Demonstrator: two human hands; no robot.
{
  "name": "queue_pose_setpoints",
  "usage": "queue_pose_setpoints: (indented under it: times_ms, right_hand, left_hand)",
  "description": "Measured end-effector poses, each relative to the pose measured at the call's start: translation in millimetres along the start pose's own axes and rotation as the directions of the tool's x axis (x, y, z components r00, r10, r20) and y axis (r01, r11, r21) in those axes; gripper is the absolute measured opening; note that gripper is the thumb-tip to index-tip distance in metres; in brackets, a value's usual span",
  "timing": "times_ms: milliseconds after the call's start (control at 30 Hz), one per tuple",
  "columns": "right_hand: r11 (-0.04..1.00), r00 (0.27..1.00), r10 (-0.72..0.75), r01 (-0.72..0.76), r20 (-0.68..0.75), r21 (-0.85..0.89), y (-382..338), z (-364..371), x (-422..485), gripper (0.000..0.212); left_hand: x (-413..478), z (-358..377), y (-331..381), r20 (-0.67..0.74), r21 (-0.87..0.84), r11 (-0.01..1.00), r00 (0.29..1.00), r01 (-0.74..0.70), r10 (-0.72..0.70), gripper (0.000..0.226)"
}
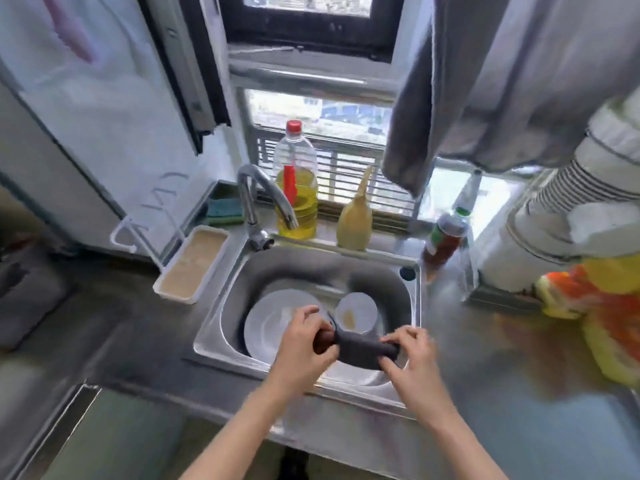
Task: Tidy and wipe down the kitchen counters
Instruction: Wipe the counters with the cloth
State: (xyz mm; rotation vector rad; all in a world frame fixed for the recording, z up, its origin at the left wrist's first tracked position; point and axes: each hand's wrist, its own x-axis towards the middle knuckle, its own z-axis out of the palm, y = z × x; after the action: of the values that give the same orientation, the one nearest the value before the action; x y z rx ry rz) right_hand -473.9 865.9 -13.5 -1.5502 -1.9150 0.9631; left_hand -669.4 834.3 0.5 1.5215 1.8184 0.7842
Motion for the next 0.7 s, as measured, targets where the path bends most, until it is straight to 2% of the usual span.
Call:
queue_pose_setpoints:
  times_ms: [67,100,167,233,300,367,433,533,633,700]
  right_hand:
    - [0.955,0.984,0.168,-0.176,0.053,0.239,-0.7,-0.8,19.9,0.018]
    - [0.889,0.965,0.248,-0.261,0.081,0.376,-0.6,1.7,30.6,0.016]
    - [0.747,0.915,0.400,-0.356,0.049,0.561,4.1,10.7,52.6,0.015]
    - [0.619,0.860,0.510,-0.372,0.006,0.692,8.6,19.4,74.6,0.021]
    - [0.517,0.834,0.551,-0.363,0.023,0.776,14.2,23.6,98.2,0.030]
    - [0.484,0.820,0.572,-0.341,0.003,0.806,22.5,22.8,124.5,0.040]
    - [0.546,0.796,0.599,-0.325,-0.089,0.772,35.0,20.2,157.2,0.041]
    - [0.686,0.781,0.577,-0.303,-0.241,0.661,56.2,18.9,209.4,0.038]
    - [0.800,0.784,0.520,-0.308,-0.338,0.515,73.7,19.0,246.0,0.036]
    - [0.845,0.782,0.485,-0.304,-0.391,0.441,84.6,18.4,258.8,0.033]
  left_hand:
    - [31.9,1.4,-0.8,0.109,-0.139,0.986,0.991,0.096,-0.081,0.016]
    - [46.7,4.2,-0.6,0.148,-0.224,0.964,0.983,0.142,-0.110,0.017]
    - [74.4,13.1,1.3,0.190,-0.407,0.877,0.963,0.256,-0.193,0.015]
    - [100.6,25.1,0.3,0.198,-0.533,0.782,0.946,0.324,-0.257,0.020]
    - [127.9,35.8,-2.9,0.197,-0.609,0.715,0.939,0.342,-0.281,0.030]
    - [156.2,46.1,-4.4,0.211,-0.601,0.715,0.933,0.358,-0.290,0.041]
    - [186.4,59.3,-3.7,0.160,-0.551,0.777,0.952,0.304,-0.260,0.043]
    - [232.4,88.1,3.9,-0.028,-0.329,0.938,0.992,0.109,-0.125,0.035]
    - [263.5,120.0,13.3,-0.144,-0.149,0.988,0.990,-0.035,0.014,0.020]
    - [278.5,141.9,10.6,-0.183,-0.027,0.995,0.979,-0.096,0.090,0.019]
